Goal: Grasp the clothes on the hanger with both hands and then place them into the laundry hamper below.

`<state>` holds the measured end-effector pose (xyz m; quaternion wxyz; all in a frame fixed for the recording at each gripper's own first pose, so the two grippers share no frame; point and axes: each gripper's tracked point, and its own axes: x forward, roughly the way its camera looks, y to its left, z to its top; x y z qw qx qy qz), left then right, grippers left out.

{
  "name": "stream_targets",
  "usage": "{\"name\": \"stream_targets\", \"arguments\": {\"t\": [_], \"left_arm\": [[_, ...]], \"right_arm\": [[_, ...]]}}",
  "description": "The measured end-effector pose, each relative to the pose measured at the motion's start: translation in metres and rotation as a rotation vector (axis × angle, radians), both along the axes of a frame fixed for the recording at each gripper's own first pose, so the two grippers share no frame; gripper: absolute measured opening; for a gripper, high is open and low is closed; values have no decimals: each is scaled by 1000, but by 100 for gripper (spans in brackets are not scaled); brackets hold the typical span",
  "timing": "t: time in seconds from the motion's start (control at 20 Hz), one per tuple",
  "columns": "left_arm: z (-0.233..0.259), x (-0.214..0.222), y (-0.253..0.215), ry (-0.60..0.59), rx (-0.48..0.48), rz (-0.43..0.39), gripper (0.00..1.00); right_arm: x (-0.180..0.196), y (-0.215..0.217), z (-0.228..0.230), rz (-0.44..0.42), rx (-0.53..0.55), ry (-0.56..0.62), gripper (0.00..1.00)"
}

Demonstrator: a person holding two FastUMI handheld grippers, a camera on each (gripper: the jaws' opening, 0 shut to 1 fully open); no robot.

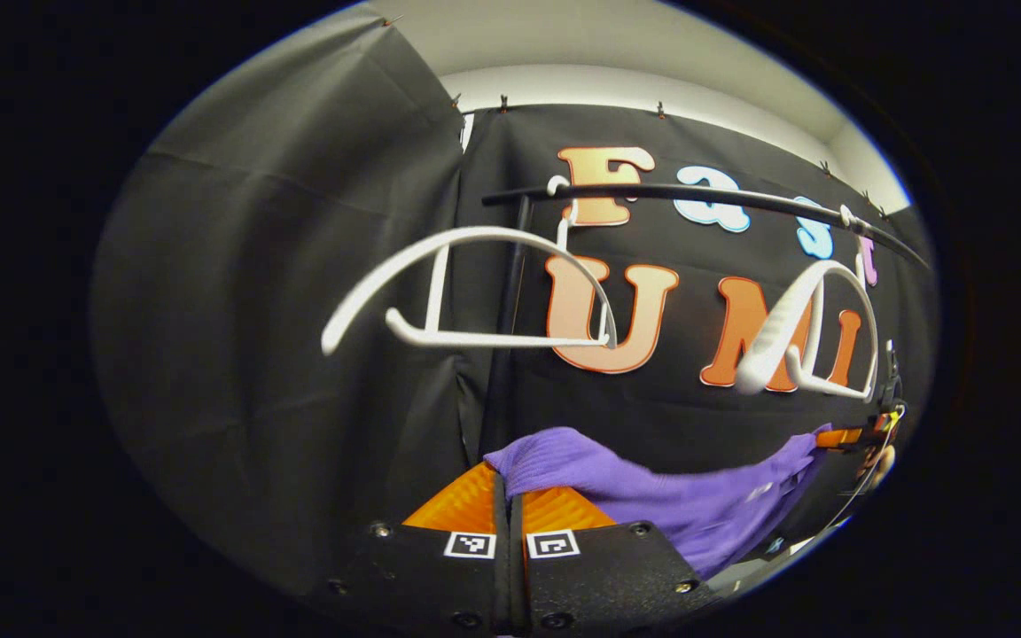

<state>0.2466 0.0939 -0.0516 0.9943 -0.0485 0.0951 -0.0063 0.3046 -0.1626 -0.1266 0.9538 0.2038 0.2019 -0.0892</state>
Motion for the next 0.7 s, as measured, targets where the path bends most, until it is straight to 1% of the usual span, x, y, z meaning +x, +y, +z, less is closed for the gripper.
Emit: {"name": "stream_targets", "arguments": {"t": [0.1, 0.15, 0.35, 0.45, 0.6, 0.7], "left_arm": [[-18, -4, 4, 10, 30, 12, 0], [-24, -6, 6, 11, 50, 15, 0], [-27, -21, 1, -11, 54, 14, 0], [-20, -32, -7, -30, 86, 0, 0], [-11, -45, -31, -54, 136, -33, 0], [-6, -58, -53, -80, 148, -78, 0]], "right_arm": [[-9, -7, -11, 5, -52, 10, 8], [-13, -4, -11, 14, -61, 6, 7], [-36, 7, -7, 43, -110, -11, 7], [-49, 13, -2, 53, -132, -31, 7], [-85, 34, 8, 80, -96, -67, 7], [-108, 39, 11, 83, -104, -83, 7]]}}
